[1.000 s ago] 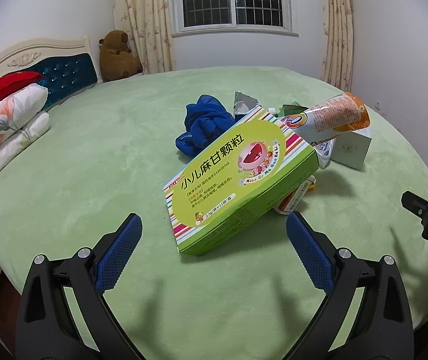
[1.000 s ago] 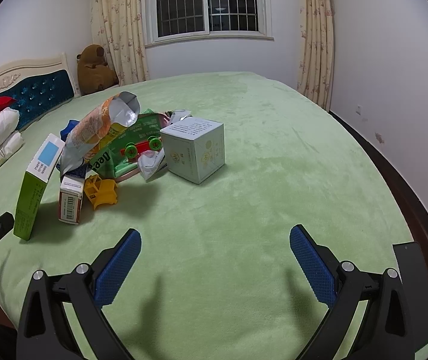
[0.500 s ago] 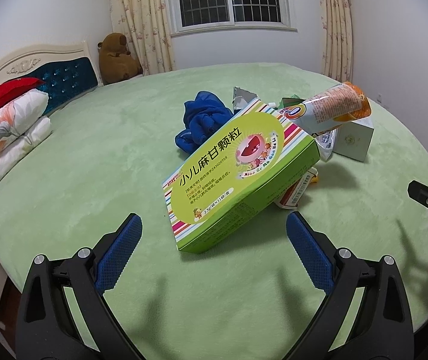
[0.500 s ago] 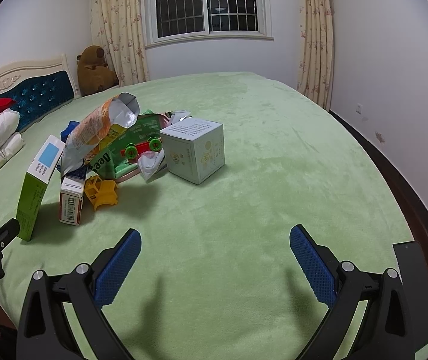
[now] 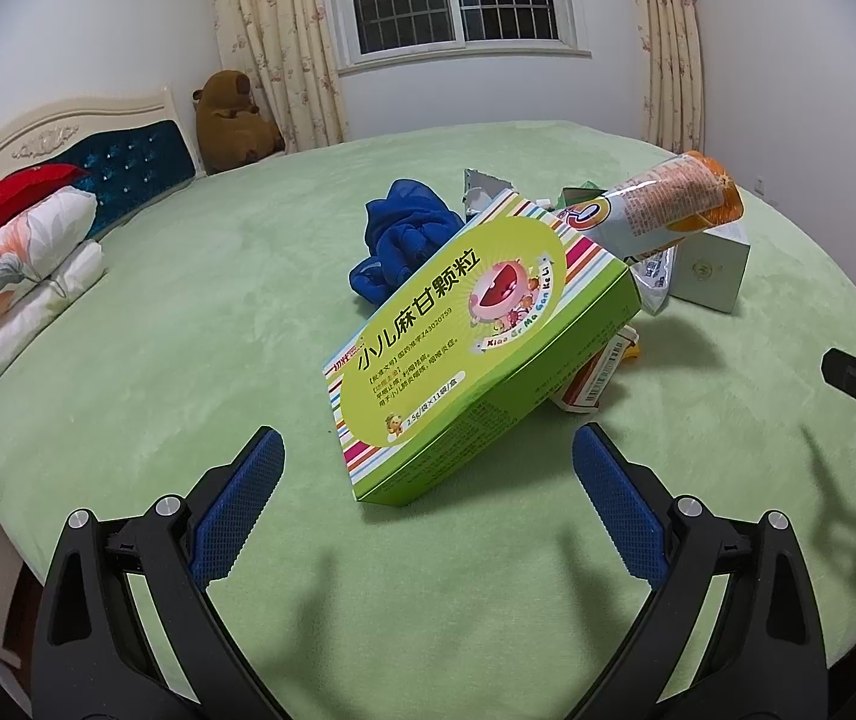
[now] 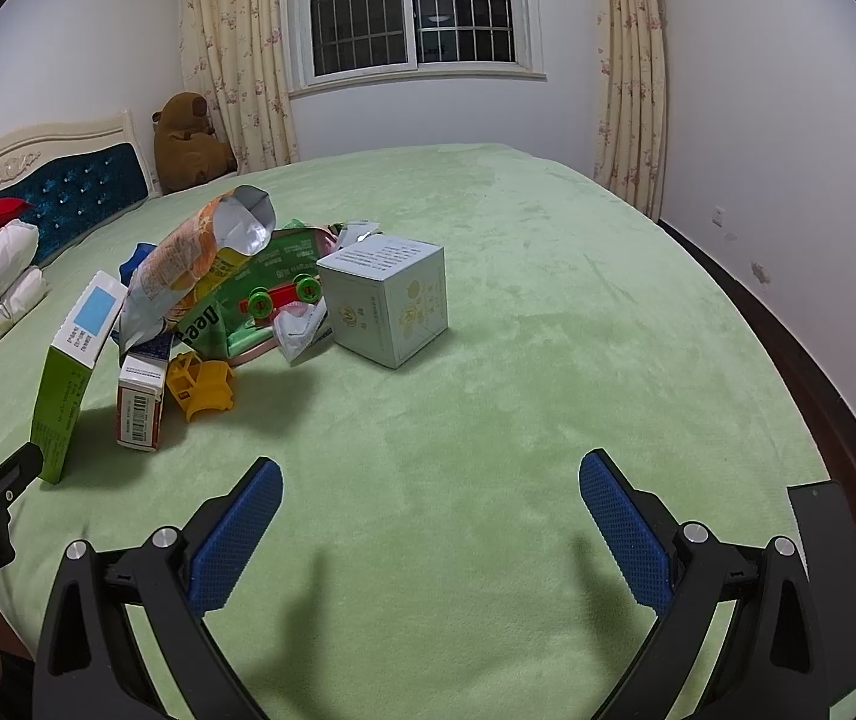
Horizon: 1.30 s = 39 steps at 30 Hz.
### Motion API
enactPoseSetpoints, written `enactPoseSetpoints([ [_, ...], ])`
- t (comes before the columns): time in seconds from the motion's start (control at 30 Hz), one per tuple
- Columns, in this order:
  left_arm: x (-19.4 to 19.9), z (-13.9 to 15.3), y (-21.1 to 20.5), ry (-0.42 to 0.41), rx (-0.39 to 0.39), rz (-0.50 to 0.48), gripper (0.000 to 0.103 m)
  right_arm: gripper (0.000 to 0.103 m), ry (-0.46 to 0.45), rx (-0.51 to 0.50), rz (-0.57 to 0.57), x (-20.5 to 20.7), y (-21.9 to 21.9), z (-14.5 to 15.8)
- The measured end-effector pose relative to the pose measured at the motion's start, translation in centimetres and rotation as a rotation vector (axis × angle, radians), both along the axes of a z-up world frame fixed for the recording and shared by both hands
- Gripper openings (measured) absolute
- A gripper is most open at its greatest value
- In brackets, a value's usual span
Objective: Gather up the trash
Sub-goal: 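Grasp the green medicine box with the left tool and lift it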
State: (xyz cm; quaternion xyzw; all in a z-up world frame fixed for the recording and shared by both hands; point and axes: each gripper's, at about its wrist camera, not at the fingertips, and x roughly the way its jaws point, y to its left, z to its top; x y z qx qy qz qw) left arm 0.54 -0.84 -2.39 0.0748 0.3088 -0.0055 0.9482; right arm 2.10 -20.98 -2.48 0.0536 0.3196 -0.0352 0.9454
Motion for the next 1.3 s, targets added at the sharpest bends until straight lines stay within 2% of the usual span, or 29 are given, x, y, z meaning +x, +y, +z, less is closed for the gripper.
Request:
enactPoseSetpoints([
  [0.27, 1.0, -0.8, -0.7, -0.003, 0.101, -0.013, 0.094, 0.098, -0.023, 0.058, 0.007, -0.2, -0.8, 0.6],
  [0.5, 1.8, -2.5, -2.7, -0.017, 0.271, -0.048, 0.094, 0.098, -0.035, 0.09, 0.015, -0.2, -1.3, 0.9],
  [0.7, 3.4, -3.1, -3.6, -0.051, 0.369, -0.055, 0.094, 0.098, -0.033, 0.125, 0.015, 0.1, -1.7, 1.0],
  [0.87, 5.4, -2.9, -3.0, -0.071, 0.401, -0.049, 0.094, 0.098, -0.02, 0.134, 0.026, 0.6, -1.6, 0.7],
  [1.0, 6.8, -2.5, -2.1, -0.078, 0.379, -0.047, 0.094, 0.098, -0.018, 0.13, 0.031, 0.8, -1.4, 0.5],
  [1.03, 6.8, -2.5, -2.2, -0.079, 0.366, -0.049, 0.092, 0.098, -0.017, 0.129, 0.03, 0.8, -1.3, 0.5],
  [1.1, 7.1, -2.2, -1.9, -0.062, 0.321, -0.063, 0.074, 0.098, -0.016, 0.129, 0.031, 0.9, -1.3, 0.4],
  [1.13, 7.5, -2.2, -1.7, -0.035, 0.298, -0.067, 0.054, 0.098, -0.015, 0.13, 0.032, 0.9, -1.3, 0.4],
  [1.23, 8.0, -2.1, -1.0, -0.014, 0.255, -0.047, 0.043, 0.098, -0.016, 0.134, 0.033, 1.0, -1.4, 0.4],
  [1.3, 8.2, -1.6, -0.5, -0.006, 0.225, -0.035, 0.04, 0.098, -0.016, 0.133, 0.033, 1.0, -1.4, 0.4],
])
